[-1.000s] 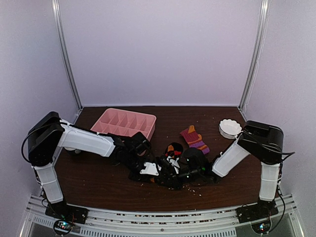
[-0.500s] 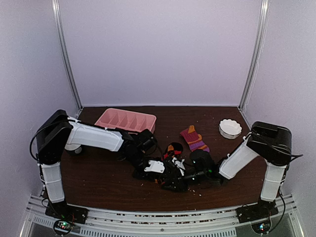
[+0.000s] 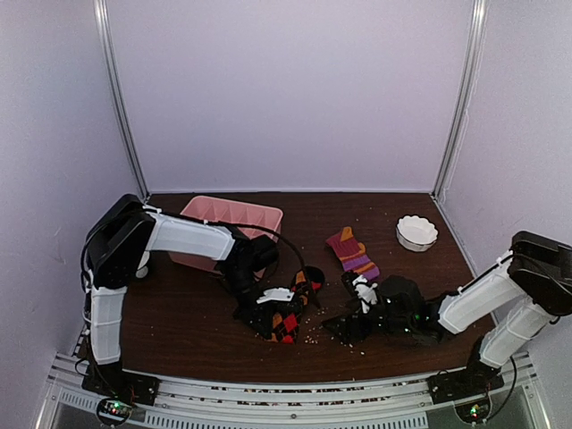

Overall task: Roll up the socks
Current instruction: Roll the sock.

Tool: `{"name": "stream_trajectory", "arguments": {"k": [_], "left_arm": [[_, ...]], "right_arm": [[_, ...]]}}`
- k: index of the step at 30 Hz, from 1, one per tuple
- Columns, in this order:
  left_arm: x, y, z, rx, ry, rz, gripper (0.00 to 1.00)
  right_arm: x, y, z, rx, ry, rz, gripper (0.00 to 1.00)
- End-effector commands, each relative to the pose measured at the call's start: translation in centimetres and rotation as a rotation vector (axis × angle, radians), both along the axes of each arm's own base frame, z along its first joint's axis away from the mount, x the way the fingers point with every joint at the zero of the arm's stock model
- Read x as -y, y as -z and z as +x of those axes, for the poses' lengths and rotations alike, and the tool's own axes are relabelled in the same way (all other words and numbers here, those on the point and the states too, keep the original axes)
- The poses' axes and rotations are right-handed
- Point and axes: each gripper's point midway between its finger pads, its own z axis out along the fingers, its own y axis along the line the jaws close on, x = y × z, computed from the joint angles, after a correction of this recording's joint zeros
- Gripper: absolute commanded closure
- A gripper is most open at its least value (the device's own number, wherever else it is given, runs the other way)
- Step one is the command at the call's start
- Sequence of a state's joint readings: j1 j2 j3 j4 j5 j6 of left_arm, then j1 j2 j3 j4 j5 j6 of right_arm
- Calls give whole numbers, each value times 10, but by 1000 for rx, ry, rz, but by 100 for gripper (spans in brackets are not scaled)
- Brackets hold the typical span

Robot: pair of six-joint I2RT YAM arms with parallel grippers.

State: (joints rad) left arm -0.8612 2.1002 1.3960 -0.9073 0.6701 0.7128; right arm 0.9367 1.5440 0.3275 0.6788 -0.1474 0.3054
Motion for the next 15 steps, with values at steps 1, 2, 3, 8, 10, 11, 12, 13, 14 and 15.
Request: {"name": "stream_trajectory", "arguments": {"k": [1,2,3,8,10,11,12,13,14,15], "left_arm": [[-9,10,-8,-100,-29,72,100],[-9,9,-7,-111,-37,74,100],[-9,8,-6,-125,-48,73,100],[-10,10,2,-191,-100,106,100],[-12,14,5,-222,-120,133,100],[-12,17,7,-234,-130,147,100],[-13,20,8,-247,-139,158,100],[-12,21,10,-256,-149,161,100],[-12,22,12,-262,-161,166,100],[-11,23,14,-263,-170,172,100]], "right_arm": [[27,-30,25,37,238,175,0],[21,-32,22,47,193,179,1],[12,-31,18,57,122,154,1],[-8,-2,-11,182,-78,-132,0],[-6,-5,-23,295,-81,-184,0],[-5,-7,-27,325,-82,-186,1],[-5,-6,-31,336,-86,-194,2],[-5,-5,-33,346,-83,-214,6],[-7,-5,-36,363,-92,-237,12],[-12,-6,-43,382,-117,-259,17]]}}
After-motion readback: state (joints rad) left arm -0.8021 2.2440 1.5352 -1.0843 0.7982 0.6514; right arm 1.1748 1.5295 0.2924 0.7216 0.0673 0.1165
